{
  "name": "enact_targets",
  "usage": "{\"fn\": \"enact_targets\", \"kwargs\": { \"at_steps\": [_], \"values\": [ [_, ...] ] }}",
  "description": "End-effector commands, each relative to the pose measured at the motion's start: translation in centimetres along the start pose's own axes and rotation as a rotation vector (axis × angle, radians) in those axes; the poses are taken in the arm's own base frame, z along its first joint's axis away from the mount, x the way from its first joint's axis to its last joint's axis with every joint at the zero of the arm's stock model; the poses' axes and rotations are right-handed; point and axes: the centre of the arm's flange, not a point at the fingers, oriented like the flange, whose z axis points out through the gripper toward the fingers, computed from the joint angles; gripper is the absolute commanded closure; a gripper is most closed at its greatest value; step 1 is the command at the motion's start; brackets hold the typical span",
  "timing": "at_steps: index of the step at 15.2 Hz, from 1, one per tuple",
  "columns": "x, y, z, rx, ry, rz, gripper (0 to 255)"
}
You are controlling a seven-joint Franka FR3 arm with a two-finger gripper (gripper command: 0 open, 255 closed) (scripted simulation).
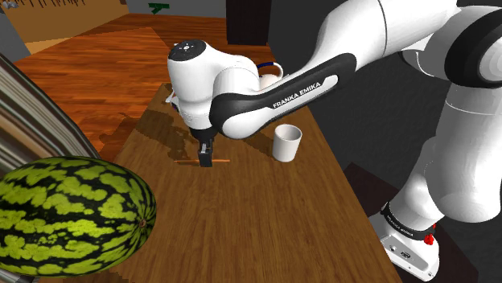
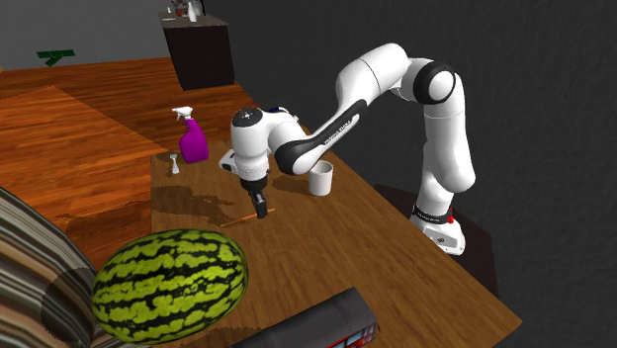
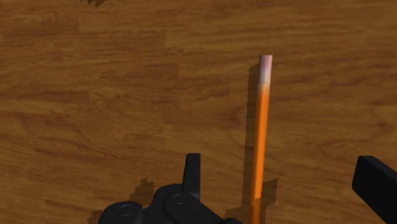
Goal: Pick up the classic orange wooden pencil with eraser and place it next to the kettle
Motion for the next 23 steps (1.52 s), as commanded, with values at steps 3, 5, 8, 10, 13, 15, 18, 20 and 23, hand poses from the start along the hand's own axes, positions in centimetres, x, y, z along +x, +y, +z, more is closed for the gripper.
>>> {"fn": "enact_targets", "kwargs": {
  "at_steps": [3,5,8,10,13,15,18,20,23],
  "values": [
    [0.3,-0.2,1.9,-0.002,0.001,-0.006,0],
    [0.3,-0.2,3.0,-0.002,0.001,-0.006,0],
    [0.3,-0.2,3.3,-0.002,0.001,-0.006,0],
    [0.3,-0.2,3.3,-0.002,0.001,-0.006,0],
    [0.3,-0.1,3.3,-0.002,0.001,-0.006,0],
    [0.3,-0.1,3.3,-0.002,0.001,-0.006,255],
    [0.3,-0.1,3.3,-0.002,0.001,-0.006,255],
    [0.3,-0.1,3.3,-0.002,0.001,-0.006,255],
    [0.3,-0.2,3.3,-0.002,0.001,-0.006,255]
  ]
}}
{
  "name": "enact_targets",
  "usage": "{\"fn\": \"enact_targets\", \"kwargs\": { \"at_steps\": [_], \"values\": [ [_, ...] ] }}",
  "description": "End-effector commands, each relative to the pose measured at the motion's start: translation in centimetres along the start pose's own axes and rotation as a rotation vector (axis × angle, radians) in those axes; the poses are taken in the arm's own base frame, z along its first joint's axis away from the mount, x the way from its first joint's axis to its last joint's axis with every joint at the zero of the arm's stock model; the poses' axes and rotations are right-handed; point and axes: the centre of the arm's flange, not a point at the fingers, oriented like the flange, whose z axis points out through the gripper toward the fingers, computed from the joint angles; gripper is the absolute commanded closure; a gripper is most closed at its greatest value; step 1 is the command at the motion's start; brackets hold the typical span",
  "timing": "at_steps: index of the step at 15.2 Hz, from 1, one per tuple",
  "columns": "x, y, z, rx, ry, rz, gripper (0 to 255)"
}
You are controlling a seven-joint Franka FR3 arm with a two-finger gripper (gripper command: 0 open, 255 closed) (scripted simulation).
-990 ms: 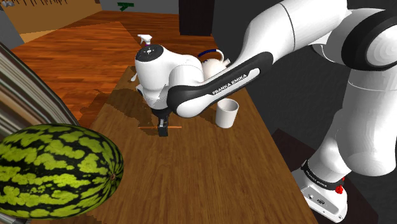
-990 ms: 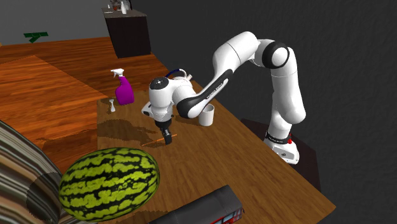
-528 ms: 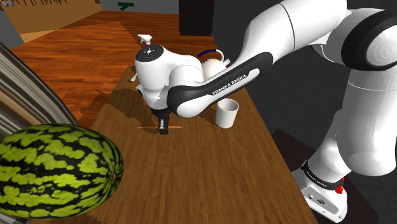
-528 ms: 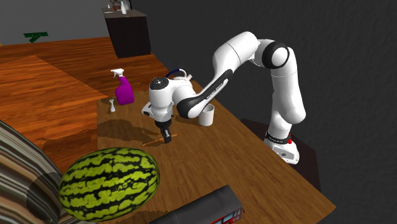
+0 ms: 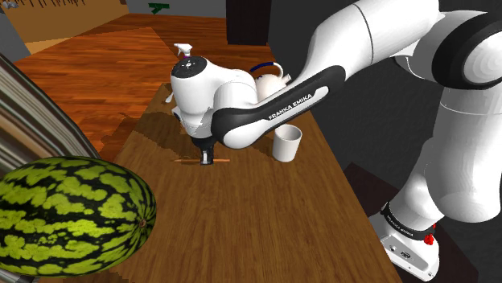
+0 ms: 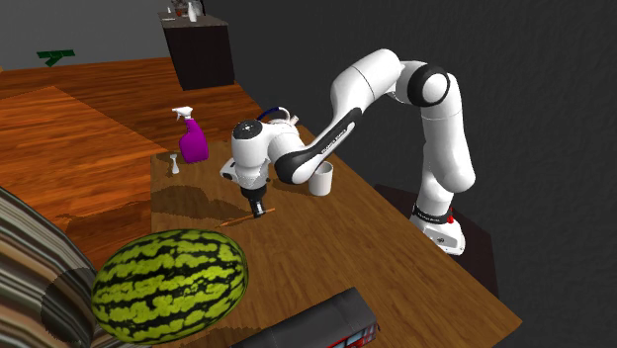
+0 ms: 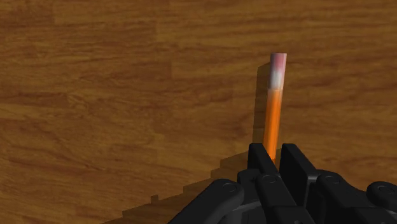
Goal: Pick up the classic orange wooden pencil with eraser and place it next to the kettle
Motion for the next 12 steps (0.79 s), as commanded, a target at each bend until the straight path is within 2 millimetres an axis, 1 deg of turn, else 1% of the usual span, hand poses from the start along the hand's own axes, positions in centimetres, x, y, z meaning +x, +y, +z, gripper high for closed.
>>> {"fn": "enact_targets", "kwargs": {
  "at_steps": [1,12],
  "values": [
    [0.0,0.0,0.1,0.0,-0.002,0.0,255],
    [-0.1,1.4,-5.5,0.0,-0.002,0.0,255]
  ]
}}
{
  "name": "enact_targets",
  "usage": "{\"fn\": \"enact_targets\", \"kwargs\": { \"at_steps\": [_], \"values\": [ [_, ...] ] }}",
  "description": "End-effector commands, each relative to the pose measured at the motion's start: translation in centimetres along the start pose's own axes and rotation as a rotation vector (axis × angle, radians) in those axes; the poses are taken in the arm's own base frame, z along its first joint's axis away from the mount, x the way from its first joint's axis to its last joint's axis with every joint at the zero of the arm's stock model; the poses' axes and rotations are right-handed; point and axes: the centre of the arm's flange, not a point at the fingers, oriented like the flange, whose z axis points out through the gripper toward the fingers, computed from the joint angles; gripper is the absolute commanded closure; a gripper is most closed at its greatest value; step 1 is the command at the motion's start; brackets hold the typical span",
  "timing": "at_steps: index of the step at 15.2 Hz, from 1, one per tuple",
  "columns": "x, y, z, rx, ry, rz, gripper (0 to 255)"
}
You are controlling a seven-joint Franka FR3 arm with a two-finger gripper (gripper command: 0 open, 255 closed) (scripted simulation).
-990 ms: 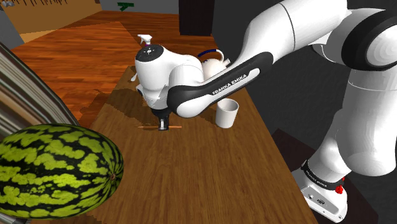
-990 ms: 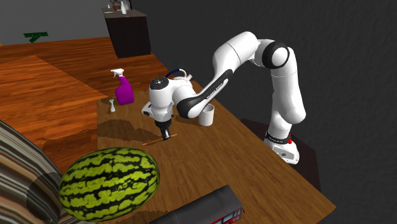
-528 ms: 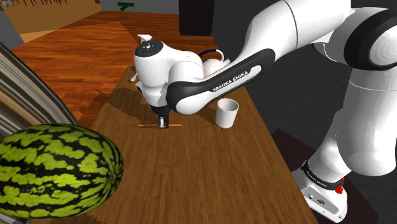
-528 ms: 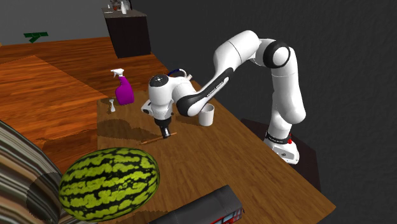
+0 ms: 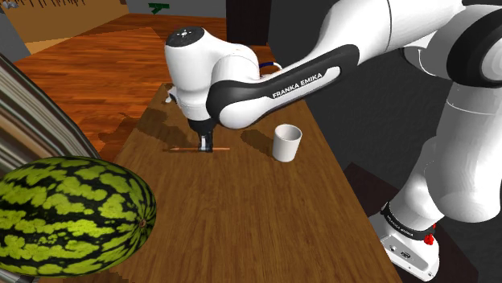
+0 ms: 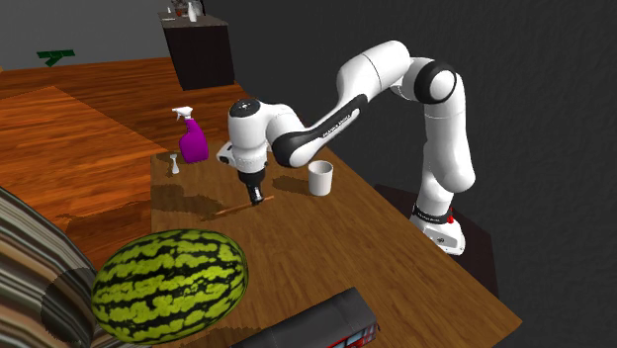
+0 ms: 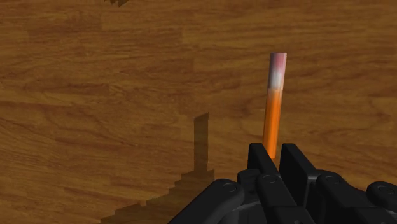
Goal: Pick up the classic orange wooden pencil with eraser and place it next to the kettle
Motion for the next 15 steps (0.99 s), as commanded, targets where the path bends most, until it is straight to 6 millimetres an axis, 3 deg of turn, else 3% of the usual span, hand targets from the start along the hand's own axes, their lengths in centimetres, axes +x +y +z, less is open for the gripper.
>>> {"fn": "enact_targets", "kwargs": {
  "at_steps": [1,15],
  "values": [
    [0.0,0.2,-1.0,0.0,0.0,0.0,255],
    [-0.1,1.9,-8.1,0.0,0.0,0.0,255]
  ]
}}
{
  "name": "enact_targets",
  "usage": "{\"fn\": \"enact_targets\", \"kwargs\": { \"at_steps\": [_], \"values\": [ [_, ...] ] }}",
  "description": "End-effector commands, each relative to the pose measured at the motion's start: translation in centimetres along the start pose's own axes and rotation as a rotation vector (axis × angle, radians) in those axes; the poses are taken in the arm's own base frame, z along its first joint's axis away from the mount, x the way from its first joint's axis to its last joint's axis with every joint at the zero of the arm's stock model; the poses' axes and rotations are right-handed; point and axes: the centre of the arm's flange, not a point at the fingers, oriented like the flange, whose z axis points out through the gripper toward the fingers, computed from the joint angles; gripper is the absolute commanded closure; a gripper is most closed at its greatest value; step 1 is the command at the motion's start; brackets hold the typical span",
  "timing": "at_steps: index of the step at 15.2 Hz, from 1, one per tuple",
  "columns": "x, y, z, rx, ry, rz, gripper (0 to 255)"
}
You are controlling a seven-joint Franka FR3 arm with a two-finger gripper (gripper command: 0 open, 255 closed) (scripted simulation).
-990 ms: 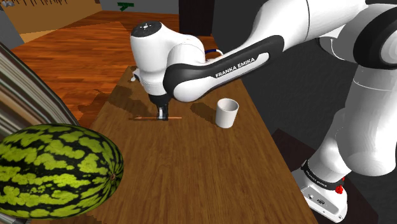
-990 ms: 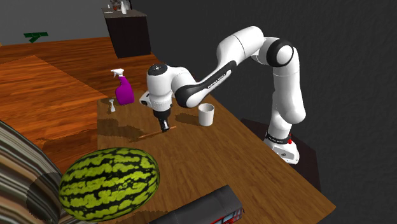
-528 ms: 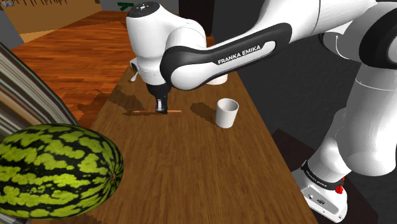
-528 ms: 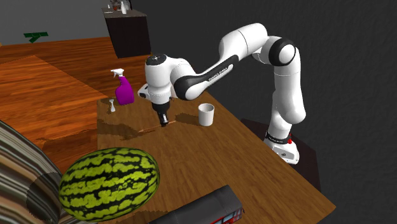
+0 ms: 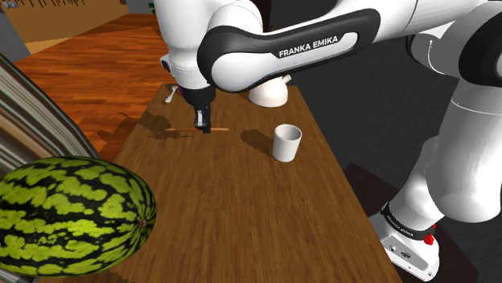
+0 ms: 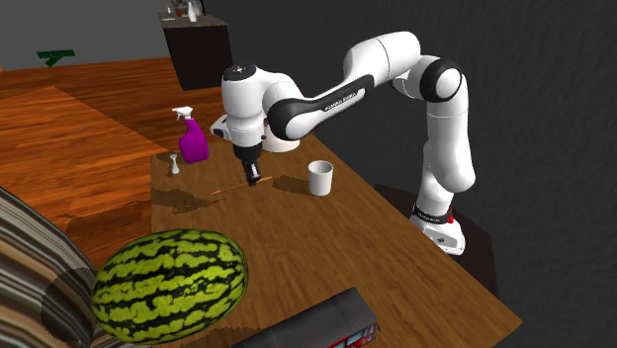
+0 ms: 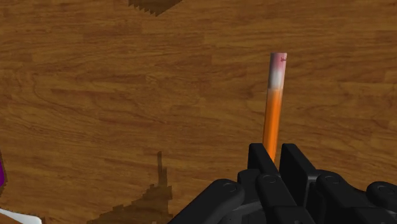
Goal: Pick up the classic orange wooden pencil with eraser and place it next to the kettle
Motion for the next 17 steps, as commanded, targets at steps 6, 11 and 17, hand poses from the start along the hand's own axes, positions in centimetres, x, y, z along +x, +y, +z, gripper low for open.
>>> {"fn": "enact_targets", "kwargs": {
  "at_steps": [6,11,17],
  "values": [
    [-0.1,0.8,-3.7,0.0,0.0,0.0,255],
    [-0.1,1.4,-6.3,0.0,0.0,0.0,255],
    [-0.2,2.2,-9.3,0.0,0.0,0.0,255]
  ]
}}
